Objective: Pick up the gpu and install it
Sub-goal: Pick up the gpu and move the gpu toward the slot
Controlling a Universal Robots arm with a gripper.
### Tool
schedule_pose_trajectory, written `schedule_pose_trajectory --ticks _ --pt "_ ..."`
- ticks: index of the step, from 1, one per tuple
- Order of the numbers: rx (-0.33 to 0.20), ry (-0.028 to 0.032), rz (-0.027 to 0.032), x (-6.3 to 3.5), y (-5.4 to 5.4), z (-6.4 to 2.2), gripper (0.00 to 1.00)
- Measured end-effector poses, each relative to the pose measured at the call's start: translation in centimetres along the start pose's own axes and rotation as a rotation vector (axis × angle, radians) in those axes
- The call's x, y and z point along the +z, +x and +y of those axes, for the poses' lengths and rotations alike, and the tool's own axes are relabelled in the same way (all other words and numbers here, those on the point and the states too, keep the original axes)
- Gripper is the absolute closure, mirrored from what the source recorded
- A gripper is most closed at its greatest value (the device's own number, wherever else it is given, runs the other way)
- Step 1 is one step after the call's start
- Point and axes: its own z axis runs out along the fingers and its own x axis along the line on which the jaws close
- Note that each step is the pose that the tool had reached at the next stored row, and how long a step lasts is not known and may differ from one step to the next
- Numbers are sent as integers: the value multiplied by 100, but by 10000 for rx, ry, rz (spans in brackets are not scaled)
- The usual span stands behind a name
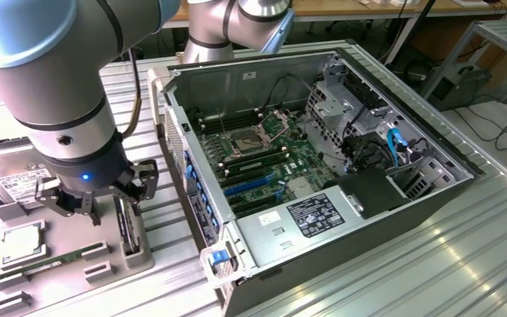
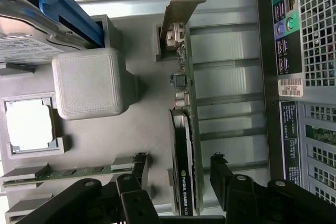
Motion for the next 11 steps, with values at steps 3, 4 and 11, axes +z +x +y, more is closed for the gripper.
schedule_pose_trajectory --ticks 3,4,11 --pt "0 0 0 22 1 0 40" --pt "0 0 0 30 1 -1 40" --pt "-3 73 -5 108 7 30 40"
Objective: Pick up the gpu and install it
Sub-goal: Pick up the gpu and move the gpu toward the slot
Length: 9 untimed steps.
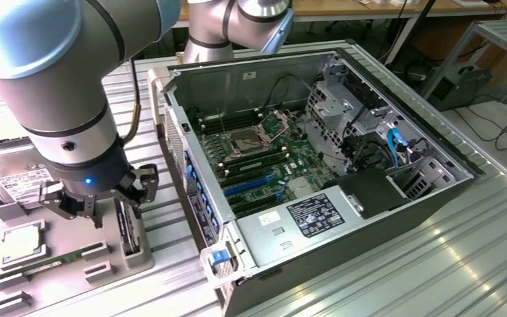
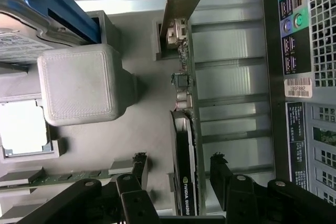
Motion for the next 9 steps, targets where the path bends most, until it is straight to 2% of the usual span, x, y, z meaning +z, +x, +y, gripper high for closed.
schedule_pose_trajectory --ticks 2,3,4,5,6,7,9 --pt "-4 92 -8 18 4 85 40" --pt "-6 184 -21 28 7 136 40" --pt "-12 319 -32 34 11 168 40" --pt "-21 548 -55 41 13 199 40" --pt "-26 672 -67 45 14 212 40" --pt "-27 737 -74 55 16 216 40" --pt "-48 749 -58 68 12 216 40"
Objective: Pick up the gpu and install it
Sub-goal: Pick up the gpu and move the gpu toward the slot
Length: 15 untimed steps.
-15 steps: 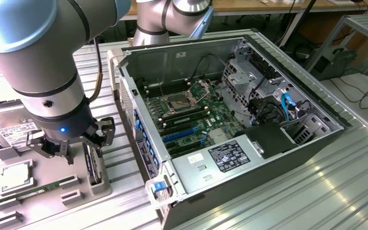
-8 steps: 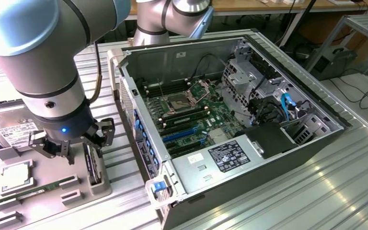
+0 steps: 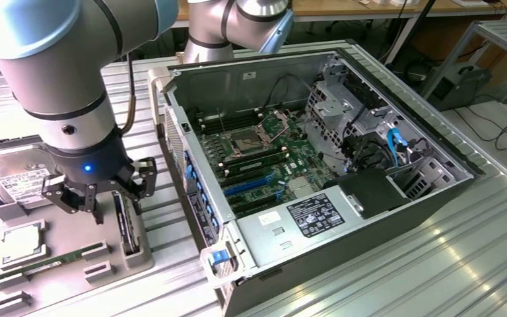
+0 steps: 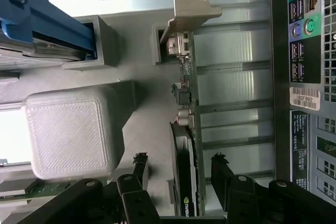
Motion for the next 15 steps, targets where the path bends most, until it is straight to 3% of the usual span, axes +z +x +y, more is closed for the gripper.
schedule_pose_trajectory --ticks 5,6,7,9,15 --pt "-59 -27 1 75 2 5 40" --pt "-58 -95 9 85 3 4 40" --pt "-52 -230 20 88 3 5 40" --pt "-44 -436 38 96 3 6 40" --pt "-45 -447 41 161 -2 6 40"
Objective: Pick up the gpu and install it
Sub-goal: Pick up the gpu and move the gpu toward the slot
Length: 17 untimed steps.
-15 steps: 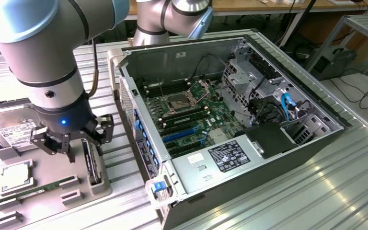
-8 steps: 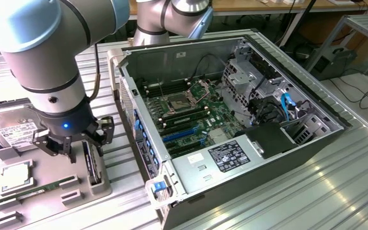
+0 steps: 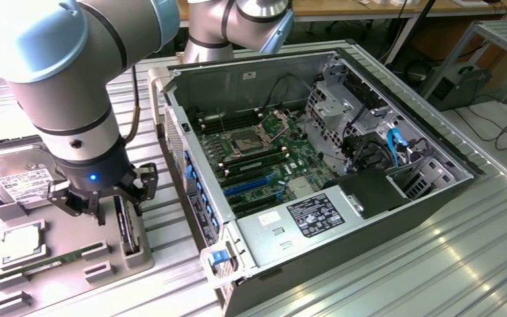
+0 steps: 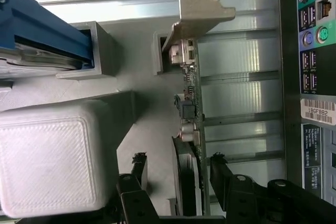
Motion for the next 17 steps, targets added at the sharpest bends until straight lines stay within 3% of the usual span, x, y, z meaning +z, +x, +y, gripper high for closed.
schedule_pose_trajectory --ticks 4,5,10,11,15,16,17 --pt "3 -1 -2 2 -7 1 41" --pt "2 -1 -2 2 -7 1 49" --pt "2 12 -2 9 -19 1 50" --pt "2 13 -2 9 -19 1 57" --pt "-2 11 -5 12 -33 2 59" --pt "1 13 -2 12 -37 3 69" --pt "3 12 -3 12 -37 3 71"
